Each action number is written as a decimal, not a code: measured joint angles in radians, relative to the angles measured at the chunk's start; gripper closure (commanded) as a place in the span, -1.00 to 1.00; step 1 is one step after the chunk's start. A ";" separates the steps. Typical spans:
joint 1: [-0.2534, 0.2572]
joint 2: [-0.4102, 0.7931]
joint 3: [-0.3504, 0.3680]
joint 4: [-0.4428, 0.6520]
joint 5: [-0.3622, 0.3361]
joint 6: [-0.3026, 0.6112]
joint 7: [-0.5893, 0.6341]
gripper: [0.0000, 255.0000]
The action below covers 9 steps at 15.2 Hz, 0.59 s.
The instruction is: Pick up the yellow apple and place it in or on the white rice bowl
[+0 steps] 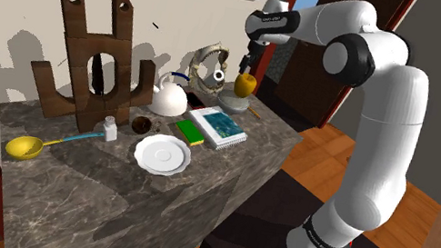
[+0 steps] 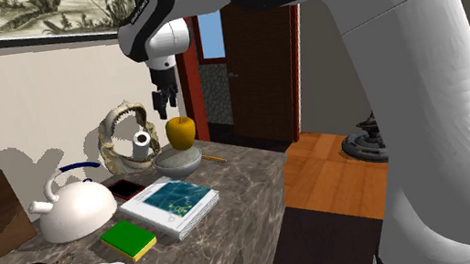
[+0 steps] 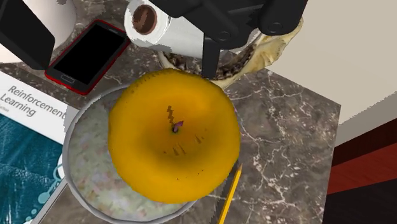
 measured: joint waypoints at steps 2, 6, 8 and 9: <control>0.011 -0.034 -0.005 0.005 -0.014 -0.037 0.011 -1.00; 0.011 -0.049 -0.008 0.014 -0.020 -0.061 0.010 -1.00; 0.011 -0.050 -0.009 0.015 -0.020 -0.062 0.011 -1.00; 0.011 -0.050 -0.009 0.015 -0.020 -0.062 0.011 -1.00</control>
